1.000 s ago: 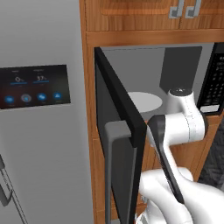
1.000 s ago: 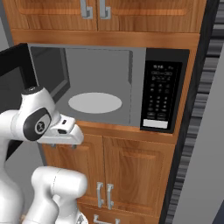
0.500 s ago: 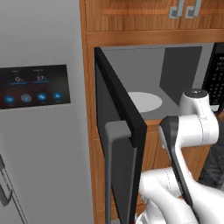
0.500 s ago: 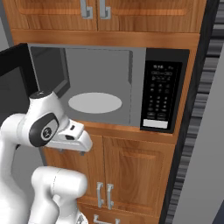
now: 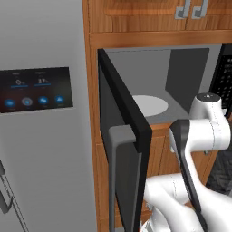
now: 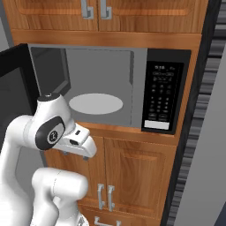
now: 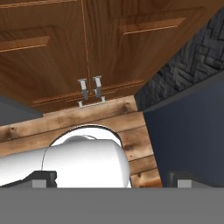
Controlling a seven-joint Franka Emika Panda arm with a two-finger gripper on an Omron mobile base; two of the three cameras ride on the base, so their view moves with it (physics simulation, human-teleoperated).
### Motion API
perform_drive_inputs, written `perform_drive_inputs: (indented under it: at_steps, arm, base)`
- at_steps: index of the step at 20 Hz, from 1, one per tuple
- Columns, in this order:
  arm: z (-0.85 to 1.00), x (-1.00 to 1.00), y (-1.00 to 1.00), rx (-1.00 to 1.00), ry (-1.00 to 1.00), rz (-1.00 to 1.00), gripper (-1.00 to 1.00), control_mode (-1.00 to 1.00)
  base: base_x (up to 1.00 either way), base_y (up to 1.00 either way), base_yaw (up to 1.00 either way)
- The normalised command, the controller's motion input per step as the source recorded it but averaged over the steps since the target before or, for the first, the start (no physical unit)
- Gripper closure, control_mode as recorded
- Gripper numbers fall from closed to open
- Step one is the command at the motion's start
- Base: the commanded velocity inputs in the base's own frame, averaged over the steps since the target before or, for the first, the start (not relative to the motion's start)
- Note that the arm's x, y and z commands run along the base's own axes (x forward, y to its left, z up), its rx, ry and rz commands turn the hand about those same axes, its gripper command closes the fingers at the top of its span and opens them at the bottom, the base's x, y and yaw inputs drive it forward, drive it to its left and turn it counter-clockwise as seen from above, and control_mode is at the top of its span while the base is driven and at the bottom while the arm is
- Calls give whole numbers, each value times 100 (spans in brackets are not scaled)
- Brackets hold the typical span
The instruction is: Place the sponge inside the microwave to prepare for sanitizing.
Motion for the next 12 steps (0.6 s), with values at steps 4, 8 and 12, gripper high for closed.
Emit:
perform_drive_inputs:
  at_steps: [4,8,12]
  arm:
    - [0,0,0,0,0,0,-100,-100]
    - [0,0,0,0,0,0,-100,-100]
    - [0,0,0,0,0,0,-100,100]
  base:
    - [0,0,0]
    - [0,0,0]
    - [0,0,0]
